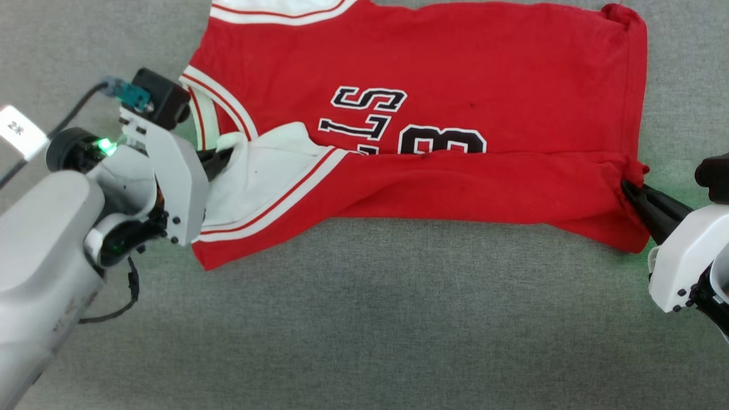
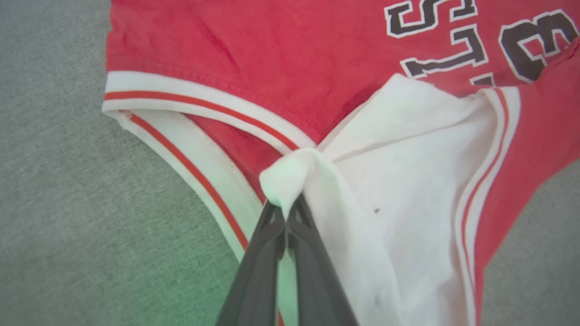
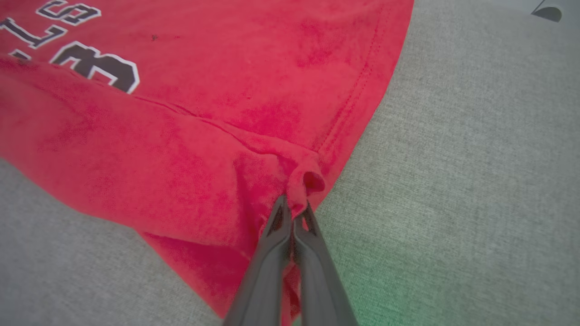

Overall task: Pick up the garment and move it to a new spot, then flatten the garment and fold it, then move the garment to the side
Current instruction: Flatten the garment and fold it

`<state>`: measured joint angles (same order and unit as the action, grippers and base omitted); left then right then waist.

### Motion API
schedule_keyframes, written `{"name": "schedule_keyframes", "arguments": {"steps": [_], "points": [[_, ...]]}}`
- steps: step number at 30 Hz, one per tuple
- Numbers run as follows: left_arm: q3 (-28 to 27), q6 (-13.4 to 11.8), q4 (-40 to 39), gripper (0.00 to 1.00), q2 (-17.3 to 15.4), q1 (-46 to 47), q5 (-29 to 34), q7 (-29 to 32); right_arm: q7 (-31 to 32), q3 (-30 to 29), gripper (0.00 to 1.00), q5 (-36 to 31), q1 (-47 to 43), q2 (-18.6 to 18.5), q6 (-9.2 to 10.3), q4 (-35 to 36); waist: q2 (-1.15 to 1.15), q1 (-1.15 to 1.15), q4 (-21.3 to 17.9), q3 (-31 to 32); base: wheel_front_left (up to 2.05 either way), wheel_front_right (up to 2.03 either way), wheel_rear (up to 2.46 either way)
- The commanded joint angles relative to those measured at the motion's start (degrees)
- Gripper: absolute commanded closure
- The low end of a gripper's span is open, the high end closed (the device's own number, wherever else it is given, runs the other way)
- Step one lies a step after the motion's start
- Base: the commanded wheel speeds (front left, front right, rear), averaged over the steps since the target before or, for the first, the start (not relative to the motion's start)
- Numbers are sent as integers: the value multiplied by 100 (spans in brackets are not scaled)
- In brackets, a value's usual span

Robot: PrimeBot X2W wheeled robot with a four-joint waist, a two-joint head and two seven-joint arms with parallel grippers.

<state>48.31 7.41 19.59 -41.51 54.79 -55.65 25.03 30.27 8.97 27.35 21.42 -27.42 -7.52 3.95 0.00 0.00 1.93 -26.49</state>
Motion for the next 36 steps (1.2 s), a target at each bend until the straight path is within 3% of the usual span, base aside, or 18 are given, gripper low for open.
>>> {"name": "schedule_keyframes", "arguments": {"steps": [1,2,3,5,6,7,8,18,25,31,36], "points": [[40,9,105,55,40,84,-105,43,78,-13,100,40,59,10,6,17,0,0,21,72,0,0,0],[53,9,170,34,63,131,-162,54,144,-18,100,61,69,20,6,18,0,0,27,111,0,0,0],[60,9,232,2,67,175,-196,62,204,-23,98,87,90,37,6,17,0,0,32,151,0,0,0],[92,10,323,0,96,223,-273,68,314,-26,56,68,118,21,6,1,0,0,53,245,0,0,0],[110,10,347,0,87,259,-259,32,366,-18,45,75,131,26,6,-13,0,0,60,291,0,0,0],[130,10,357,0,99,282,-257,-1,410,-30,15,85,141,30,6,-32,0,0,81,343,0,0,0],[142,10,376,0,117,293,-285,-33,454,-37,0,78,151,22,6,-53,0,0,103,395,0,0,0],[137,-1,289,0,88,70,-287,-729,348,-77,0,-19,-21,28,6,-7,0,0,286,977,0,0,0],[45,-213,-90,0,-66,-415,-383,-1111,-92,-300,0,-225,-370,179,6,225,0,0,352,1337,0,0,0],[8,-492,-611,0,-285,-870,-608,-1056,-639,-542,0,-426,-799,379,6,538,0,0,329,1497,0,0,0],[2,-800,-895,0,-456,-1176,-1060,-555,-857,-825,0,-488,-1176,728,6,756,0,0,208,1563,0,0,0]]}}
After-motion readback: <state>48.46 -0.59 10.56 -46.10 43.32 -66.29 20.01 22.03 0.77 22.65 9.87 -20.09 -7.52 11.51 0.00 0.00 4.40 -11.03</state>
